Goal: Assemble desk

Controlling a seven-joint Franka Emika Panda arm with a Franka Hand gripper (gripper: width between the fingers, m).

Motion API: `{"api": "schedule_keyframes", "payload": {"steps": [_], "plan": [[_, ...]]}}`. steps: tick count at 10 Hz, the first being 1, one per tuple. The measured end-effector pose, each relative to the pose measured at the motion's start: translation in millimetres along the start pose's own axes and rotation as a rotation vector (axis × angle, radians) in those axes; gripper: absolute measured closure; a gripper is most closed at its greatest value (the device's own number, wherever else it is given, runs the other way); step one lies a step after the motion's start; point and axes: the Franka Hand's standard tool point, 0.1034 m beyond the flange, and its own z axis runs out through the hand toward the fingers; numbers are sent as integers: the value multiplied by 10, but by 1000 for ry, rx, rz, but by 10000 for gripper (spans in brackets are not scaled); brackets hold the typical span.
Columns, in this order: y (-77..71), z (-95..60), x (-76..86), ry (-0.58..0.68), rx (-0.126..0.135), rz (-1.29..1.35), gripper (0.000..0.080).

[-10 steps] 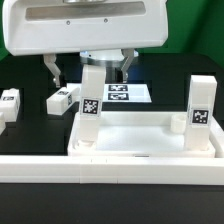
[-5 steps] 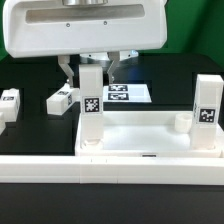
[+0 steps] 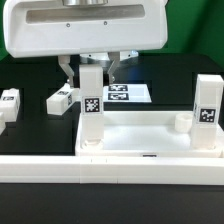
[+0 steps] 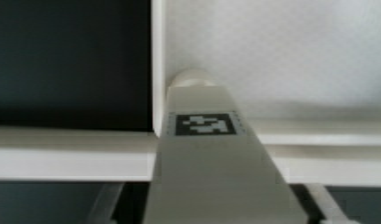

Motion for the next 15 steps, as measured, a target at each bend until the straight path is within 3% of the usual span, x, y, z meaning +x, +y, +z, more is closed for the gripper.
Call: {"api": "schedule_keyframes", "payload": {"steps": [7,11,12,13,14,15], "plan": [[-3,13,-7,-3,5,700,508],[-34,19,-7,-4,8,872,508],[-46,20,-8,-4,7,812,313],[-72,22,-10,-4,7,756,313],[-102,20,-8,-5,8,742,186],[-100,12,5,-2,8,646,161]]}}
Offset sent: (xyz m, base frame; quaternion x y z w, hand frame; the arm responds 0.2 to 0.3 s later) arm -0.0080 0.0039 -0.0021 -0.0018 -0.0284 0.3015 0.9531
